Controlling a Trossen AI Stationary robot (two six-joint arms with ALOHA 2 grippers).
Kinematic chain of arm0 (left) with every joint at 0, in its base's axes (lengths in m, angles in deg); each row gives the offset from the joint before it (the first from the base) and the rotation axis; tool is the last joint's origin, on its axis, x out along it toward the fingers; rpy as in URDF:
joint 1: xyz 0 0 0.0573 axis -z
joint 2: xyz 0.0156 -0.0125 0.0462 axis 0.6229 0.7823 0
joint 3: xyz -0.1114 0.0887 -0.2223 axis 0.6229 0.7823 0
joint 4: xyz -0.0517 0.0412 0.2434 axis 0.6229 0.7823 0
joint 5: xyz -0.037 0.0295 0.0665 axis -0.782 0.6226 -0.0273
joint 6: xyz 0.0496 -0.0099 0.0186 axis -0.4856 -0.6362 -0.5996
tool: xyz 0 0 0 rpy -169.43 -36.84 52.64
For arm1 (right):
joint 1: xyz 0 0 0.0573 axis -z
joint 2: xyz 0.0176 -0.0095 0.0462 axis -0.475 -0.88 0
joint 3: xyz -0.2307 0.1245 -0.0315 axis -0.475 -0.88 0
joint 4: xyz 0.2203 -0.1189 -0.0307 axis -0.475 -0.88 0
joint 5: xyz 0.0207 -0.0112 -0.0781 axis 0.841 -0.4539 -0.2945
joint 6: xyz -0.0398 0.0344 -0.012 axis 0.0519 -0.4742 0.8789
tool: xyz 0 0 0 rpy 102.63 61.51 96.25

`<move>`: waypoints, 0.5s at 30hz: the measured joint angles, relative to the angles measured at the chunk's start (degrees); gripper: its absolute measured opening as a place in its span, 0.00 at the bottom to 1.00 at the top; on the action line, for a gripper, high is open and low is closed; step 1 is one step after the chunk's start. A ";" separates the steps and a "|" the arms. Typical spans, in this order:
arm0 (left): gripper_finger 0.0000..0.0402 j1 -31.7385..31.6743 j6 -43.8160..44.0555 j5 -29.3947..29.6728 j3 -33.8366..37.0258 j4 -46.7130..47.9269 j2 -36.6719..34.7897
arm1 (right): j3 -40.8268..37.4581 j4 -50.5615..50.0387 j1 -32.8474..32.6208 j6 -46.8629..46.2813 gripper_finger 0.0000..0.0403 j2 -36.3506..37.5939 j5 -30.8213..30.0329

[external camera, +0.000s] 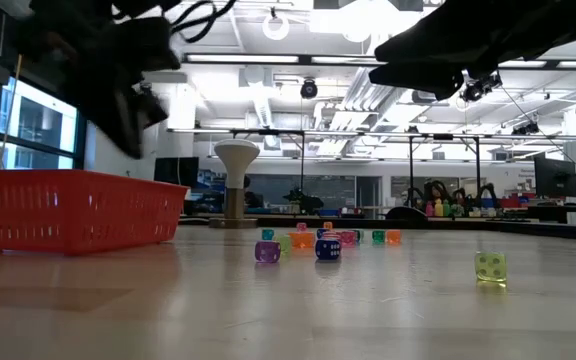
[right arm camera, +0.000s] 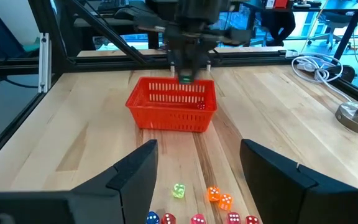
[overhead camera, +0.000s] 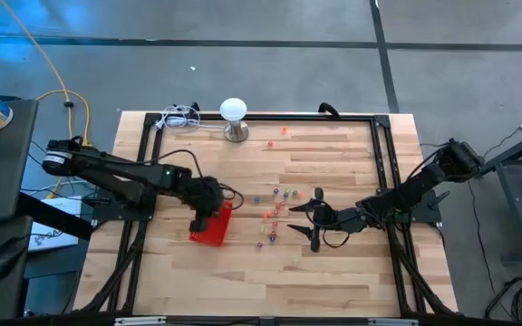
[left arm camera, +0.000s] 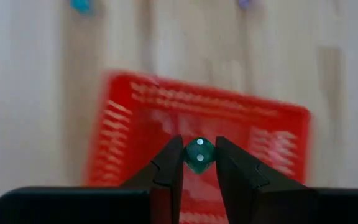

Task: Pick & Place Dice
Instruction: Put the green die into the red basket

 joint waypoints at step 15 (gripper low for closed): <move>0.17 0.84 -2.81 1.29 0.35 -4.88 14.78 | 0.00 -0.02 -0.02 -1.29 0.54 0.00 -0.01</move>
